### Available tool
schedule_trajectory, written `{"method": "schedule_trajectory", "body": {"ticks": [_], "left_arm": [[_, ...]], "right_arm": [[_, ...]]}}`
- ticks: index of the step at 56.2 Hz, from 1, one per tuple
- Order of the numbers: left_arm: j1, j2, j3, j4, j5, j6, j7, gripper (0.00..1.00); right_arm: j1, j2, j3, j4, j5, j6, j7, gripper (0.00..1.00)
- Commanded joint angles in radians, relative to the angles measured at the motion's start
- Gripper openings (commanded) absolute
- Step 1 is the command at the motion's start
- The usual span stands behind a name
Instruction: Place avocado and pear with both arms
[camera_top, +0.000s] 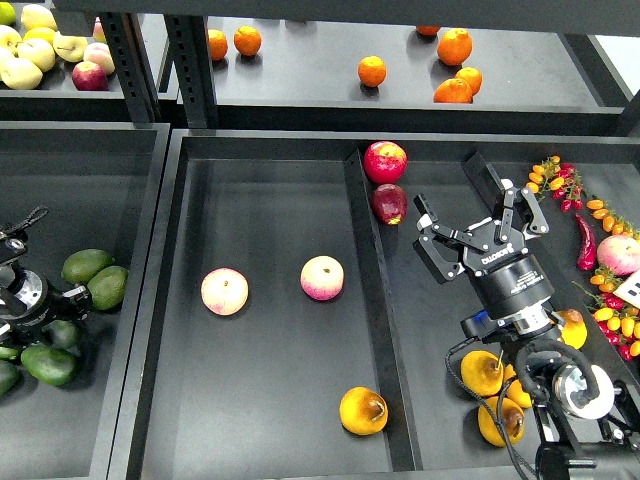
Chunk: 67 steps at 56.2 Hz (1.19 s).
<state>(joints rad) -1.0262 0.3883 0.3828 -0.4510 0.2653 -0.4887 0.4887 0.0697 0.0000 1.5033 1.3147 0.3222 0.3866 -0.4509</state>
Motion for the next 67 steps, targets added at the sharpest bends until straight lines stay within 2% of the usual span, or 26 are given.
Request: {"method": "schedule_trajectory", "body": {"ticks": [1, 18, 27, 33, 44, 58, 67], "left_arm": [[0.000, 0.000, -0.001, 0.000, 0.000, 0.000, 0.000, 0.62], [0.000, -0.006, -0.001, 0.000, 0.002, 0.000, 0.000, 0.73], [-0.011, 0.006, -0.021, -0.001, 0.000, 0.000, 0.000, 0.86], [-0.032, 0.014, -0.056, 0.000, -0.001, 0.000, 0.000, 0.88], [-0.049, 0.103, -0.231, -0.011, -0.001, 0.000, 0.000, 0.93], [-0.046, 0.187, -0.389, 0.014, -0.026, 0.000, 0.000, 0.97], [-0.015, 0.231, -0.479, 0.032, -0.173, 0.000, 0.000, 0.98]], "right_arm": [[-0.001, 0.000, -0.002, 0.000, 0.000, 0.000, 0.000, 1.00], [-0.001, 0.000, -0.002, 0.000, 0.000, 0.000, 0.000, 1.00], [-0.001, 0.000, -0.002, -0.002, 0.000, 0.000, 0.000, 1.00], [-0.001, 0.000, -0.005, -0.002, 0.000, -0.002, 0.000, 1.00], [-0.001, 0.000, -0.024, -0.006, 0.000, -0.015, -0.002, 1.00], [0.001, 0.000, -0.069, -0.022, -0.003, -0.015, -0.002, 1.00], [-0.001, 0.000, -0.080, -0.037, -0.008, -0.025, -0.003, 1.00]]}}
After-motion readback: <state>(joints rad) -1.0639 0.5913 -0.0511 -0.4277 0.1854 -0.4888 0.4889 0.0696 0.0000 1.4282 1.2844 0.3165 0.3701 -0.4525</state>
